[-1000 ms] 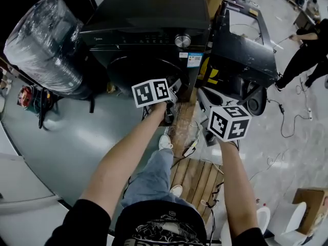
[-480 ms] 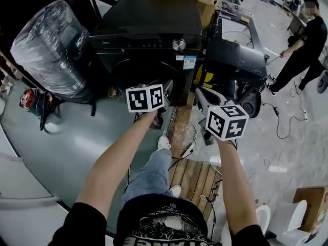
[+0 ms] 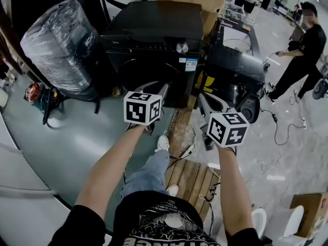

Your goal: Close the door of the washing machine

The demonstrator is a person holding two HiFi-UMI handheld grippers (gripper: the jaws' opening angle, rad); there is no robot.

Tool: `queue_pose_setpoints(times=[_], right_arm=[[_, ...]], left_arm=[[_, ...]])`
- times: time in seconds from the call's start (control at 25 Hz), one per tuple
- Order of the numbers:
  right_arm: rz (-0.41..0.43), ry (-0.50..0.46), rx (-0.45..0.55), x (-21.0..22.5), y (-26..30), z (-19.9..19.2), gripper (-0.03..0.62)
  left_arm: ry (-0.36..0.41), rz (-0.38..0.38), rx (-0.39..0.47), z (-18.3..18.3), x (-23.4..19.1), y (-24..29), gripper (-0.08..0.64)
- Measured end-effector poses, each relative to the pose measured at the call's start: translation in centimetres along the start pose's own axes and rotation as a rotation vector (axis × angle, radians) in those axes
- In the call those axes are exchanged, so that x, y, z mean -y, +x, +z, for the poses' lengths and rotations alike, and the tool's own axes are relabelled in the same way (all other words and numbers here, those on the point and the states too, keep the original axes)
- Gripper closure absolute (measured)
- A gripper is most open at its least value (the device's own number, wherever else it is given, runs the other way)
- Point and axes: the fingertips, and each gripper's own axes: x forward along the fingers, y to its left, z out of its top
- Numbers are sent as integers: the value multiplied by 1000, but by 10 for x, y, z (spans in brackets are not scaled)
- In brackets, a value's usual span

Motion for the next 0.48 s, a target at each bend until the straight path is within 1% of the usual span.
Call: queue_pose_setpoints(times=[0.12, 0.2, 0.48], right_arm=[[-6, -15, 13, -2, -10, 5, 572], [-12, -26, 22, -2, -17, 9, 572], [-12, -55, 30, -11, -31, 15, 572]], left_arm=[[82, 23, 11, 5, 5, -17, 476], [117, 35, 16, 6, 8, -25, 486], [163, 67, 37, 8, 14, -50, 522]])
